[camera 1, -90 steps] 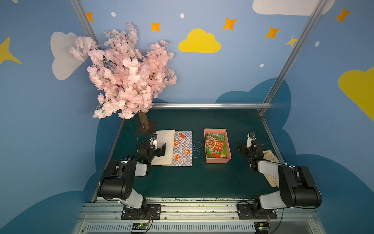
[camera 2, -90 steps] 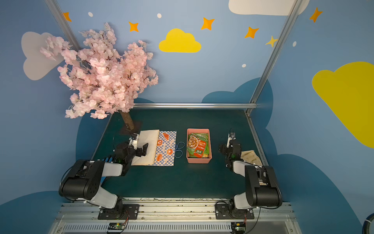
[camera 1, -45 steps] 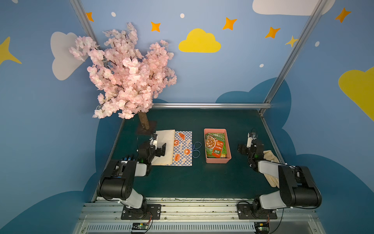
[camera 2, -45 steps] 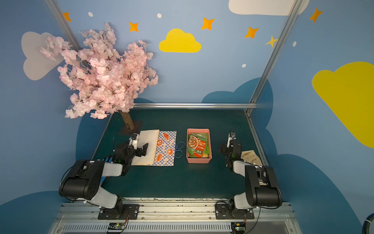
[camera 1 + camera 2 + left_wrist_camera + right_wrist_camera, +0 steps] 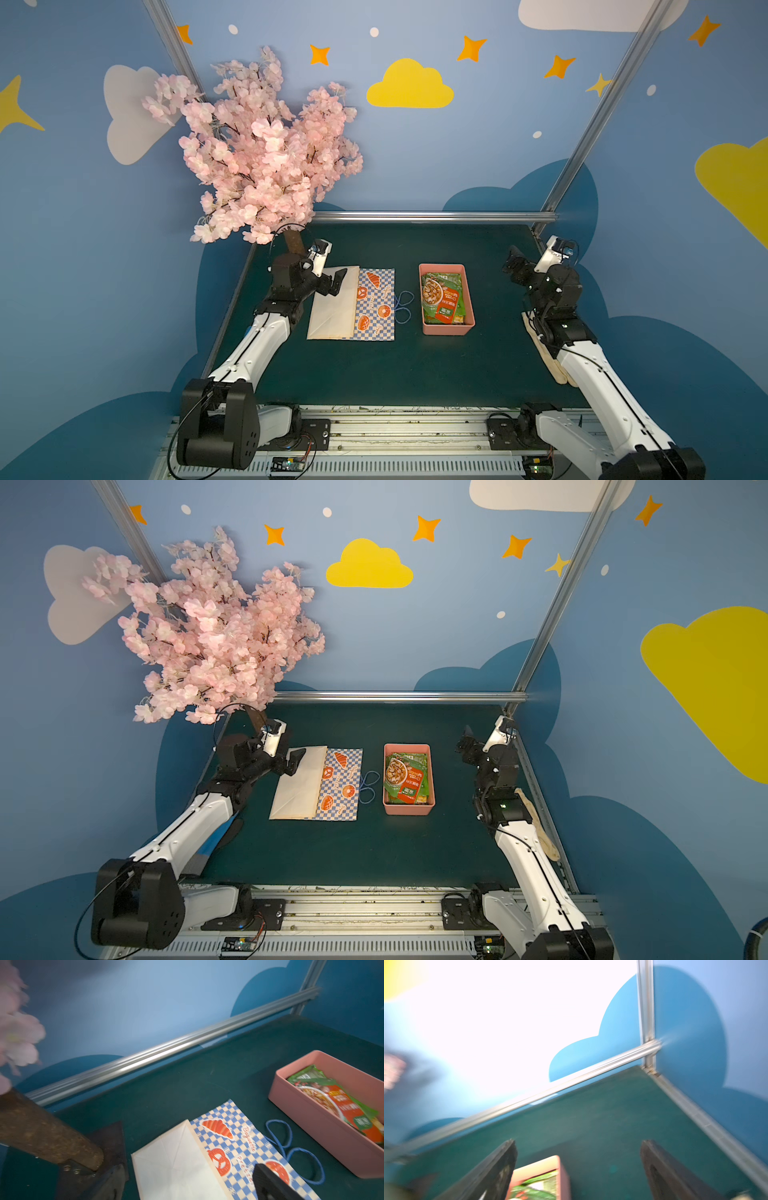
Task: Place the condiment packets inside the bag
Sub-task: Pick up the paper bag from the center of the board.
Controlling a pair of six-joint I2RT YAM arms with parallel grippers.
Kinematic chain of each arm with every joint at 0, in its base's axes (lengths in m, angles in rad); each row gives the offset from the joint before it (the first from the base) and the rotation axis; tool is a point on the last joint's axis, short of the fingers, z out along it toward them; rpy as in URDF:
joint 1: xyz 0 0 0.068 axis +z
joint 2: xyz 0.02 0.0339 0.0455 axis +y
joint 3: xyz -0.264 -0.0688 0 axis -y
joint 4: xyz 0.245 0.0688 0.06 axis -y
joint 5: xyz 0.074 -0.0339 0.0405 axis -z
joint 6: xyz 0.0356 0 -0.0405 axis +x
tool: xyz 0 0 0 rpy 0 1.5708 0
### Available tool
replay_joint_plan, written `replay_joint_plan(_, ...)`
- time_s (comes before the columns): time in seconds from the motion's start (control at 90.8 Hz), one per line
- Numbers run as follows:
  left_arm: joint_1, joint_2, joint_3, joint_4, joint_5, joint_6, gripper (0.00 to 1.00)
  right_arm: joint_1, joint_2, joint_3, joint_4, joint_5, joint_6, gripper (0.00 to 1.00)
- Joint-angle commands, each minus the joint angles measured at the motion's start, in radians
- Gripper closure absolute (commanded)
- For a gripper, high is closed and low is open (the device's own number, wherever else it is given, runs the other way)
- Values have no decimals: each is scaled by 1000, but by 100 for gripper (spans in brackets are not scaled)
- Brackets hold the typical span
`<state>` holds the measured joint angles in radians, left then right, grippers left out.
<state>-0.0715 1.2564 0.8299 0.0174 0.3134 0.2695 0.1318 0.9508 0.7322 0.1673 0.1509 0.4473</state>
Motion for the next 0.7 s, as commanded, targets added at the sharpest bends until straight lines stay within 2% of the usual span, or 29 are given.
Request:
replay_joint_plan(0.0, -42, 20, 21, -355, 68, 92, 0, 32, 33, -16, -19, -214, 176, 2)
replay_joint_plan(0.033, -62, 29, 26, -386, 55, 104, 0, 81, 55, 42, -107, -184, 136, 2)
replay_joint_plan(0.154, -132, 86, 23, -422, -25, 161, 1, 408, 144, 218, -333, 79, -3, 2)
replay_joint_plan(0.209, -149, 118, 25, -422, -53, 172, 2, 547, 193, 265, -376, 163, -16, 3)
replay_joint_plan(0.319, -136, 155, 59, -454, -110, 144, 1, 730, 311, 330, -431, 274, 24, 5)
replay_joint_plan(0.407, -101, 148, 58, -453, -95, 138, 0, 830, 408, 371, -463, 324, 98, 7)
replay_joint_plan(0.507, -59, 122, 31, -433, -75, 139, 0, 902, 513, 403, -478, 325, 194, 8)
replay_joint_plan(0.694, 49, 108, 4, -429, -9, 145, 0, 928, 709, 524, -589, 210, 329, 15)
